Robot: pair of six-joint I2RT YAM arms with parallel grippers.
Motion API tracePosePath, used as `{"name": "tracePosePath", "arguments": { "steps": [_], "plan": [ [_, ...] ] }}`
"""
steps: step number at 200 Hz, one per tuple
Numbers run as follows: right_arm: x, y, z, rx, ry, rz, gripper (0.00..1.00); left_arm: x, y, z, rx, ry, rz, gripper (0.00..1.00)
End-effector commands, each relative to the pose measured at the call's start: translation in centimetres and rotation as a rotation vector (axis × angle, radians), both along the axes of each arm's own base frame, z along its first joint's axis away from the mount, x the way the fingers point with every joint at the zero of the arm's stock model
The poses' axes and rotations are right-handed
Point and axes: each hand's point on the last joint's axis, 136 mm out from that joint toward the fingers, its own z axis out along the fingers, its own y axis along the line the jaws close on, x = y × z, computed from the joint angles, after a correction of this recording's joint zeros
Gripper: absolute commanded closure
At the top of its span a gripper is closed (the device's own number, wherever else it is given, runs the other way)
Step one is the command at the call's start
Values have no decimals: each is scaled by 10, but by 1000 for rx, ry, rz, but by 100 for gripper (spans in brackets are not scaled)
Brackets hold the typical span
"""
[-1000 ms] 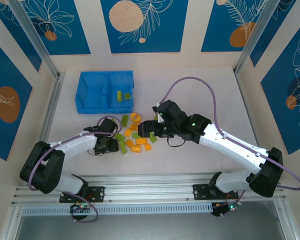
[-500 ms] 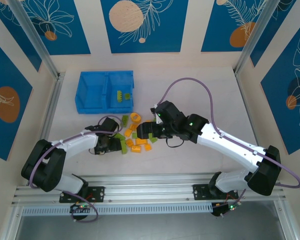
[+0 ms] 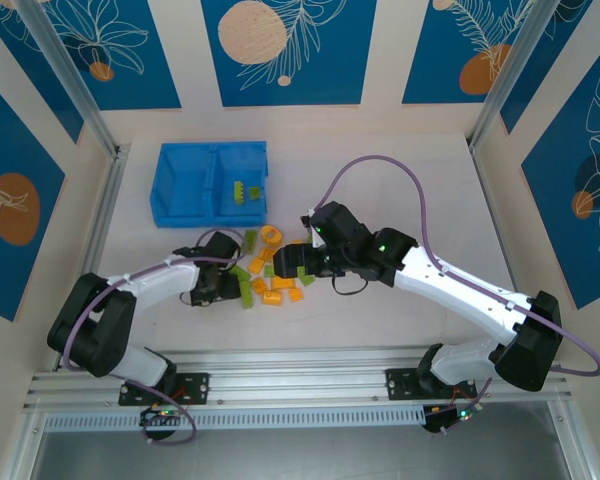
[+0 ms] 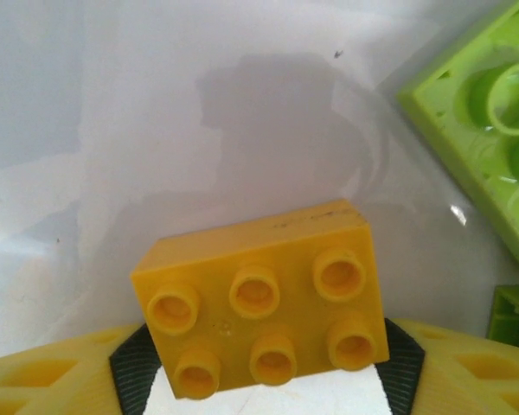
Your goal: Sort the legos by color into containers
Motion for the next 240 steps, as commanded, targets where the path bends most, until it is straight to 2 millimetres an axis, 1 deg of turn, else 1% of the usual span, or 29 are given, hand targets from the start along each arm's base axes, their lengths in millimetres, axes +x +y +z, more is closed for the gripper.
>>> {"name": "tracePosePath", "arguments": {
  "steps": [1,19,41,54,70,94,104,120,141,179,191,209,221,240],
  "plan": [
    [-2,2,4,-3,-4,17,4,59,-12,22,-3,-221,-6,27],
    [-2,2,4,-3,-3,15,4,61,-14,28,-13,-227,-12,32],
    [-2,0,3,-9,-2,11,4,61,-15,32,-32,-236,5,33],
    [-2,0,3,-7,-1,9,4,59,-14,27,-15,-215,8,33],
    [-2,1,4,-4,-1,8,4,55,-13,16,-1,-170,3,33],
    [-3,-1,4,-9,0,8,4,45,-13,4,1,-110,-10,30],
    [-3,-3,4,-11,-1,4,4,39,-13,4,1,-90,-26,28],
    [-3,-4,4,-12,-6,-1,4,32,-11,11,4,-82,-59,27],
    [-1,-2,5,-6,-9,-3,4,24,-6,19,32,-57,-104,30],
    [0,4,6,-3,-2,12,4,21,-5,29,37,-60,-139,32],
    [0,4,6,-7,-1,13,4,22,-7,28,26,-64,-149,31],
    [0,4,5,-5,0,11,4,25,-14,22,1,-57,-170,27],
    [0,4,6,-4,4,10,4,26,-17,20,-3,-49,-183,27],
    [-1,3,6,-6,7,5,4,25,-14,17,21,-32,-198,32]
  ]
}}
